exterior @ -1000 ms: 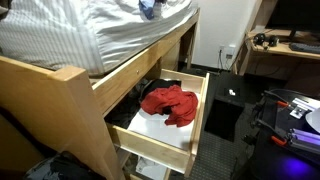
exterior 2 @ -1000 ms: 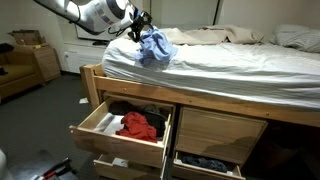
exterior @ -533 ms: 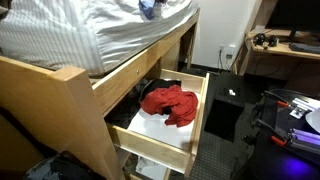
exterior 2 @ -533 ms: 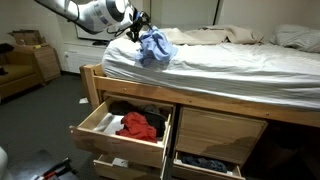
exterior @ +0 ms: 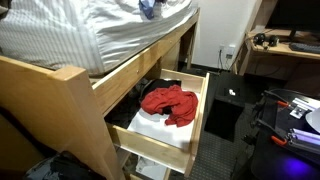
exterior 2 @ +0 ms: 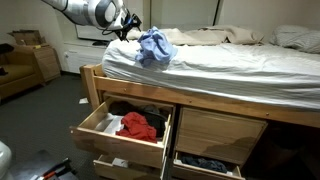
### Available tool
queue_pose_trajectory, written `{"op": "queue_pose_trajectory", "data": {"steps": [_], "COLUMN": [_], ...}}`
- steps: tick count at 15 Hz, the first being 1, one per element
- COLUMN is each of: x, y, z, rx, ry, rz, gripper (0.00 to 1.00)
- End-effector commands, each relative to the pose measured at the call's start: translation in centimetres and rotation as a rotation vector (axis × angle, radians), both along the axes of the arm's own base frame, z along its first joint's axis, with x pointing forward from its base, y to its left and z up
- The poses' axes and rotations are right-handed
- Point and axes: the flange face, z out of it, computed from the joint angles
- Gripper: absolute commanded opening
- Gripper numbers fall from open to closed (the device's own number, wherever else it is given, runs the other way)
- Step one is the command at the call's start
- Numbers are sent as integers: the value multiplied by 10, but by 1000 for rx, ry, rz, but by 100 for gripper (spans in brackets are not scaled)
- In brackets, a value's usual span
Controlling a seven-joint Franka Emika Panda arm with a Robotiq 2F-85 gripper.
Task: Open the left top drawer then put the blue shirt in and out of the drawer then close the top left drawer
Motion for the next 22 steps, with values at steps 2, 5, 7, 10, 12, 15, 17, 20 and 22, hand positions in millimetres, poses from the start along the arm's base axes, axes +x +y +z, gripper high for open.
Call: {"op": "queue_pose_trajectory", "data": {"steps": [2, 5, 7, 10, 12, 15, 17, 20, 22], "x": [0, 19, 37, 30, 41, 53, 59, 61, 57], "y": [-1, 19, 21, 20, 21, -8, -33, -62, -68], "z": [0, -12, -23, -26, -33, -34, -42, -69, -92], "rx": [0, -23, -14, -10, -7, -27, -20, 17, 103], "ry": [1, -7, -23, 2, 1, -41, -30, 37, 101], "rz": [-1, -32, -37, -45, -53, -152, -233, -309, -326], "gripper": [100, 100, 100, 100, 100, 100, 82, 60, 47]}}
